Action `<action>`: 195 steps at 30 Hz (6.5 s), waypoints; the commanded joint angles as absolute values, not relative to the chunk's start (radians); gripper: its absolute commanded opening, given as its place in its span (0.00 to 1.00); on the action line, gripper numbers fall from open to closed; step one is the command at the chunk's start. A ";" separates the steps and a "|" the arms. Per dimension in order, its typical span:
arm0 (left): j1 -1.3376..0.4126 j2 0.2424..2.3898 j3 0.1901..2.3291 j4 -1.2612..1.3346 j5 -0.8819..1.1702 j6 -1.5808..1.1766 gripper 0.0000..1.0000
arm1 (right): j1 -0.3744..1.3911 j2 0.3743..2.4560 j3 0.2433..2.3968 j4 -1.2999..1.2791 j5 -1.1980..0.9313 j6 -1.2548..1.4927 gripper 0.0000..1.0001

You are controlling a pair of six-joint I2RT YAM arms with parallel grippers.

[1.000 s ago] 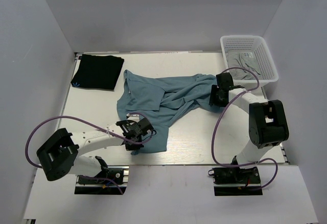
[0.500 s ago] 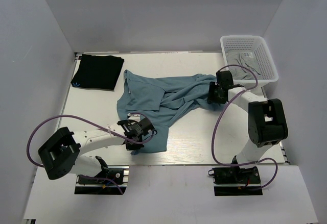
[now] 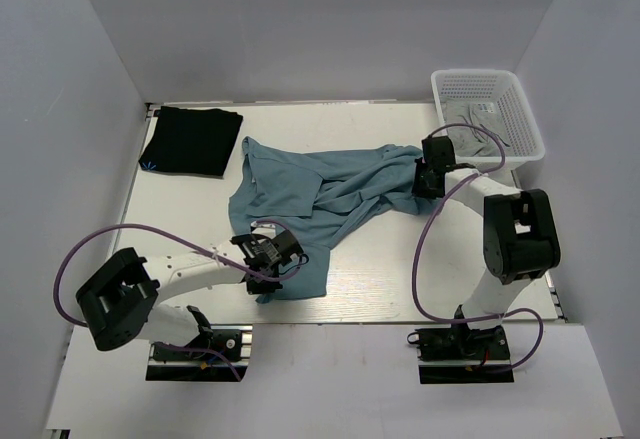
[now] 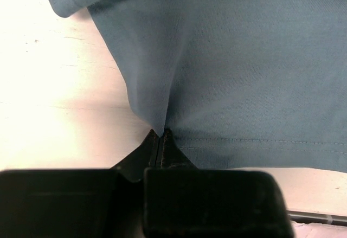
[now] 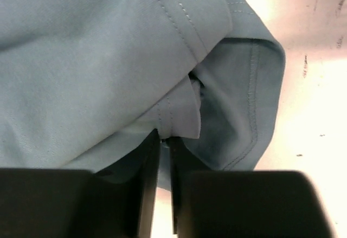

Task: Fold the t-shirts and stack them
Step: Flatten out the tshirt

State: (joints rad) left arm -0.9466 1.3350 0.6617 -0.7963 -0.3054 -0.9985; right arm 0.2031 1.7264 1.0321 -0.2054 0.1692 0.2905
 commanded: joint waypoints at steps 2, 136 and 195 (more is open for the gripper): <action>-0.946 1.358 0.655 -0.779 -0.342 -0.996 0.00 | 0.203 1.717 1.062 -0.144 0.147 0.295 0.10; -0.383 1.442 0.718 -0.373 -0.218 -0.707 1.00 | 0.183 1.025 0.943 -0.972 0.268 0.658 0.06; -0.356 1.805 1.035 -0.368 -0.469 -0.663 1.00 | 0.198 1.617 1.295 -0.701 0.456 0.601 0.00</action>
